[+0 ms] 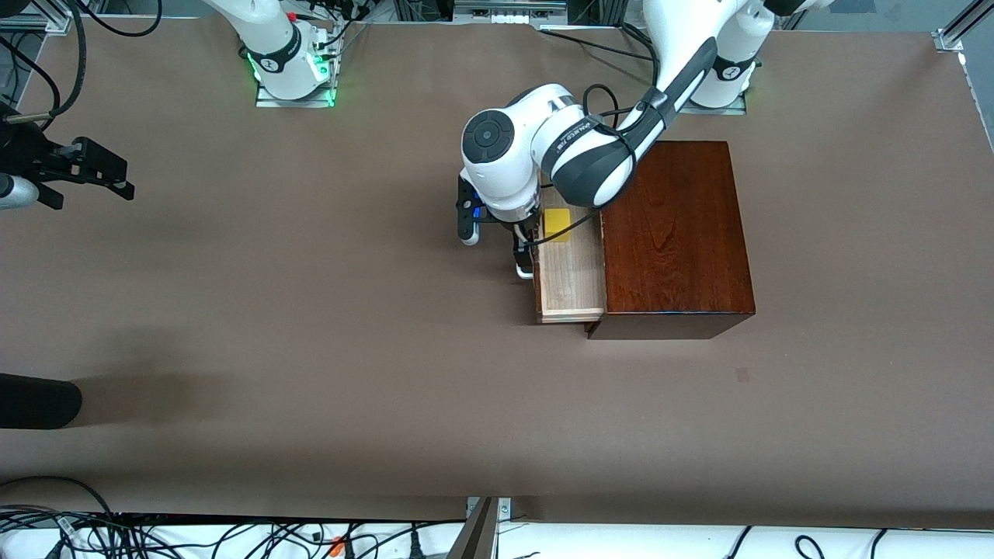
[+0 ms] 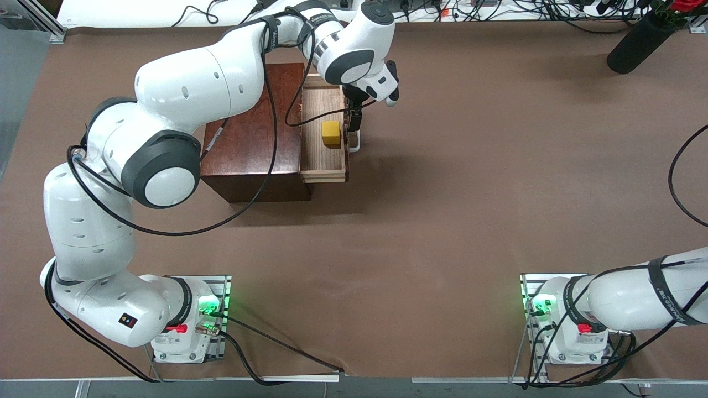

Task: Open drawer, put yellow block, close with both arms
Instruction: 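Push the drawer shut into the box with the left gripper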

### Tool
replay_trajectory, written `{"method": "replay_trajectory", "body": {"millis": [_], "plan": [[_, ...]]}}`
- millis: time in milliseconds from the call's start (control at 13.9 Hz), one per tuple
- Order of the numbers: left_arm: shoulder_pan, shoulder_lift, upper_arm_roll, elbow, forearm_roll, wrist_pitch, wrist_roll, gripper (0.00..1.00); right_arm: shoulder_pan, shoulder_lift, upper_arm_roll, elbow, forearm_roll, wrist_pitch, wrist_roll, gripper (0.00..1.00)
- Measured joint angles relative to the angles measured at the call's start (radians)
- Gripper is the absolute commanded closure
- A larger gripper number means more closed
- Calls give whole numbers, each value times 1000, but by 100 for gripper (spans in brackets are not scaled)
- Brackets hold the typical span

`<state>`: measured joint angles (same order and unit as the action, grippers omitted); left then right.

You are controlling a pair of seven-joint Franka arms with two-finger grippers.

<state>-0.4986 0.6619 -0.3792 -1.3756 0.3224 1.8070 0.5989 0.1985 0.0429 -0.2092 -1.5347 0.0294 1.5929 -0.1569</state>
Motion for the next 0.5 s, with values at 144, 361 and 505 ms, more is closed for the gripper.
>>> {"method": "replay_trajectory", "body": {"millis": [144, 361, 505], "plan": [[3, 0, 0, 3, 4, -14, 3, 0, -2, 0, -2, 0, 0, 0, 0, 0], [6, 0, 0, 7, 17, -50, 8, 0, -3, 0, -2, 0, 0, 0, 0, 0], [12, 0, 0, 7, 28, -83, 12, 0, -5, 0, -3, 0, 0, 0, 1, 0]]}}
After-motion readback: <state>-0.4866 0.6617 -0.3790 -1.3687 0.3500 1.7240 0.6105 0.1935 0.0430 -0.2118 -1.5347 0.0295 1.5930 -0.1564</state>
